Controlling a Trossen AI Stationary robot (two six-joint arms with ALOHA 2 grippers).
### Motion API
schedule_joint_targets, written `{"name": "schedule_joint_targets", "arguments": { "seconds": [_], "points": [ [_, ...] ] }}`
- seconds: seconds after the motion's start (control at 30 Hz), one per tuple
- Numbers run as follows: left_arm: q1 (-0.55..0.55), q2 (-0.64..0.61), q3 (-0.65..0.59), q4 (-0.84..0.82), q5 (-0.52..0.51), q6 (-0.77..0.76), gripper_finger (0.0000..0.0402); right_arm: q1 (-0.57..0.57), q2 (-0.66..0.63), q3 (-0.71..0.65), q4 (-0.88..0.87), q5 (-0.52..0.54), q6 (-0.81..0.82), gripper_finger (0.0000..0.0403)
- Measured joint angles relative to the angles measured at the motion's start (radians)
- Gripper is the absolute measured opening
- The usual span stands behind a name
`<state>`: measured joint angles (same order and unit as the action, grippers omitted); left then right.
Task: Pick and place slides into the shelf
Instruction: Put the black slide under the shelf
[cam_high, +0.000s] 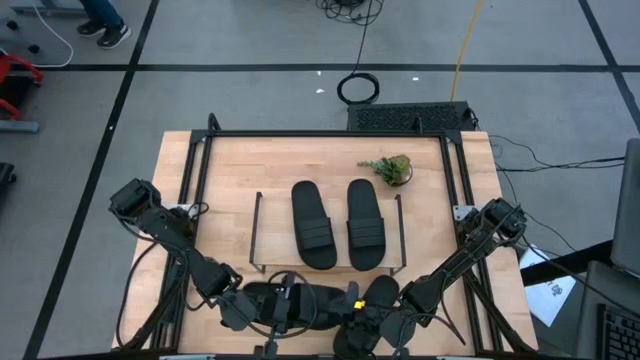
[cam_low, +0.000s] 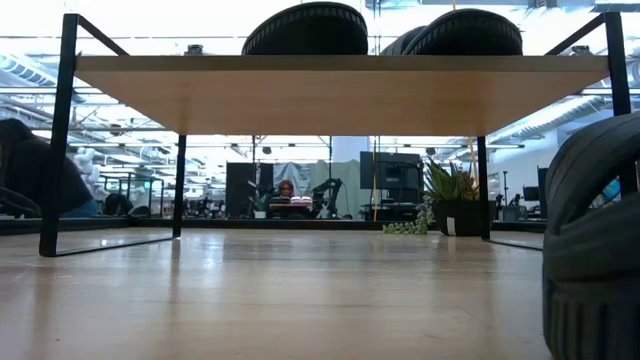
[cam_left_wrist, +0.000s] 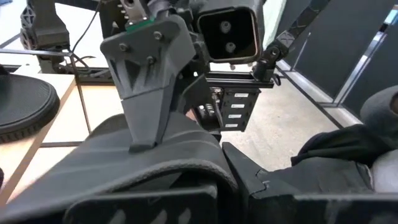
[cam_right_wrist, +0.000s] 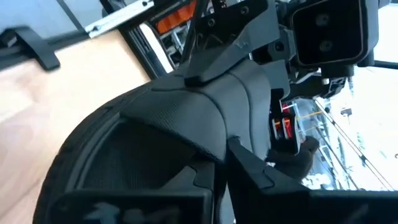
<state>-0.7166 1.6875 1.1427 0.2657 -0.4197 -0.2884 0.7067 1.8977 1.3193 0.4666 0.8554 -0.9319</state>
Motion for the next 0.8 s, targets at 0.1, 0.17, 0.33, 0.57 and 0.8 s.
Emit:
{"name": "schedule_joint_targets", "arguments": {
  "seconds": [0.1,0.17,0.33,0.57,0.8],
  "points": [
    [0.0,0.0,0.0,-0.012,-0.001,-0.002,0.0005,0.006,0.0,0.0,0.007,0.045,-0.013,0.0007],
    [-0.01,0.0,0.0,-0.018,-0.01,0.0,0.0018,0.018,0.0,0.001,0.01,0.098,-0.037,0.0006],
    [-0.066,-0.005,0.0,-0.028,-0.046,0.08,0.0068,0.048,0.0,0.005,0.042,0.186,-0.078,0.0003],
    [-0.141,-0.073,-0.001,-0.145,-0.114,0.104,0.0154,0.088,-0.004,0.005,0.014,0.283,-0.082,0.0002],
    [-0.222,-0.152,0.0,-0.273,-0.135,0.1,0.0213,0.131,-0.004,0.004,-0.009,0.401,-0.08,0.0002]
  ]
}}
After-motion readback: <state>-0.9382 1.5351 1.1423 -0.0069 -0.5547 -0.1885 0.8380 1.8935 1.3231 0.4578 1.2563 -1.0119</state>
